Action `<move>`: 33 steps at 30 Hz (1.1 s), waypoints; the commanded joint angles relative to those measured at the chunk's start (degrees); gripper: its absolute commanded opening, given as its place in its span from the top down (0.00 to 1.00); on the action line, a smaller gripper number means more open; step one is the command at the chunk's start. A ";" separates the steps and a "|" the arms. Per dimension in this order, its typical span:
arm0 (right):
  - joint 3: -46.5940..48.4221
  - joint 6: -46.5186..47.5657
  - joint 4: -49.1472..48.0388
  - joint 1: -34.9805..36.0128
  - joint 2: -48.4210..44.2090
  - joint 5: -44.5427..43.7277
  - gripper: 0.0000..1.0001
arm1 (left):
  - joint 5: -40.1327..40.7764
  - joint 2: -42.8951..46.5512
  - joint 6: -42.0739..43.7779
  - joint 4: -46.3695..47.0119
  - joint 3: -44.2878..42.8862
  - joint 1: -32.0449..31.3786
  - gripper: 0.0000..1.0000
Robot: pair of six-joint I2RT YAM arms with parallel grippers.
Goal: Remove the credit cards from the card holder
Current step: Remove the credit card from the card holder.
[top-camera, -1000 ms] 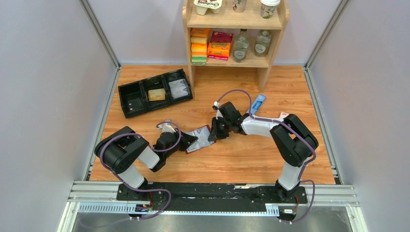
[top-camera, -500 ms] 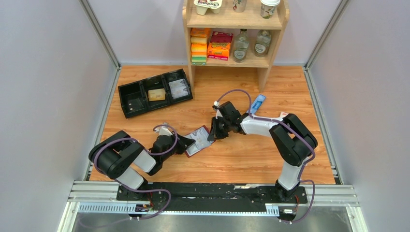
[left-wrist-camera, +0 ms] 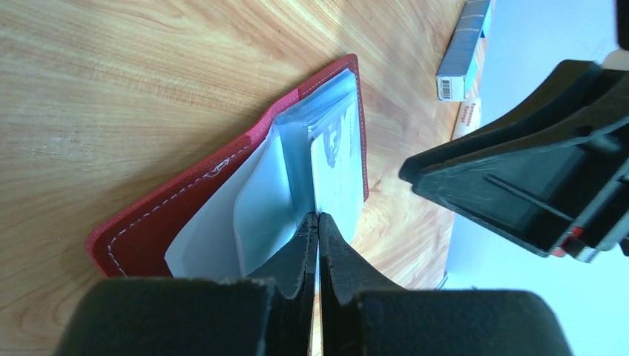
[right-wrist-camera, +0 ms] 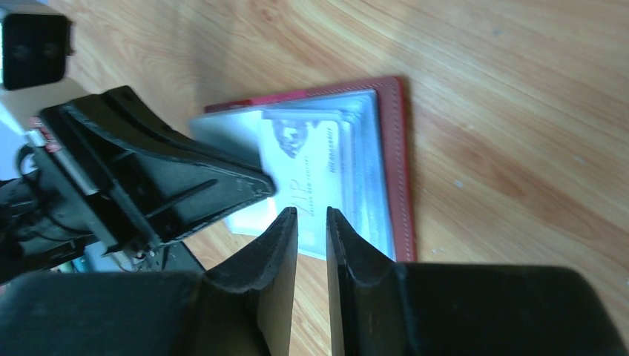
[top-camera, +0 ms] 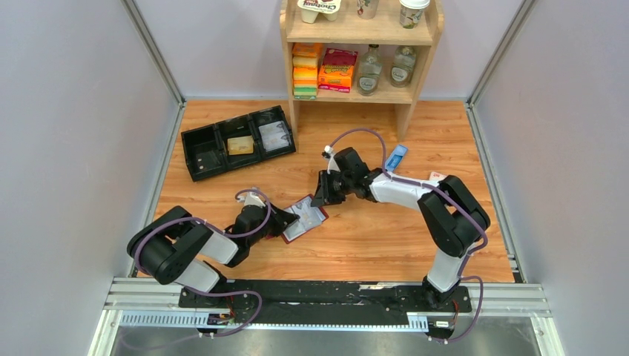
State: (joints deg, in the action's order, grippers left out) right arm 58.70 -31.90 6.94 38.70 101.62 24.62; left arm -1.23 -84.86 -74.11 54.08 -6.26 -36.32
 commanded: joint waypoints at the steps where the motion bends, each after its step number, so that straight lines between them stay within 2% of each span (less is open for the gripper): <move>1: 3.70 -0.35 -5.09 0.59 0.85 4.90 0.78 | 0.09 1.19 1.51 -2.14 -1.12 0.19 0.95; 11: 2.22 -1.58 -8.07 -0.20 7.00 6.84 0.80 | 1.06 1.54 -0.07 -2.41 0.02 0.19 0.95; 20: -3.06 -2.55 -9.40 -3.19 7.36 5.17 0.84 | 1.06 1.80 -0.69 -2.32 0.37 0.28 0.93; 24: -3.85 -2.64 -9.31 -3.37 7.71 5.00 0.85 | 1.06 1.63 -0.86 -1.88 0.55 0.28 0.88; 30: -3.77 -2.99 -8.96 -3.45 8.85 4.91 0.86 | 1.06 1.63 -1.83 0.66 1.78 0.28 0.74; 33: -3.68 -3.08 -8.87 -3.54 9.03 4.91 0.86 | 2.29 1.36 -1.57 2.51 2.22 0.28 0.71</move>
State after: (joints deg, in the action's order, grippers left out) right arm 56.18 -35.79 -3.95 35.48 108.88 32.64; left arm -0.71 -83.99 -75.55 52.66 -5.15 -36.27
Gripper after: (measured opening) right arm 0.139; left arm 0.278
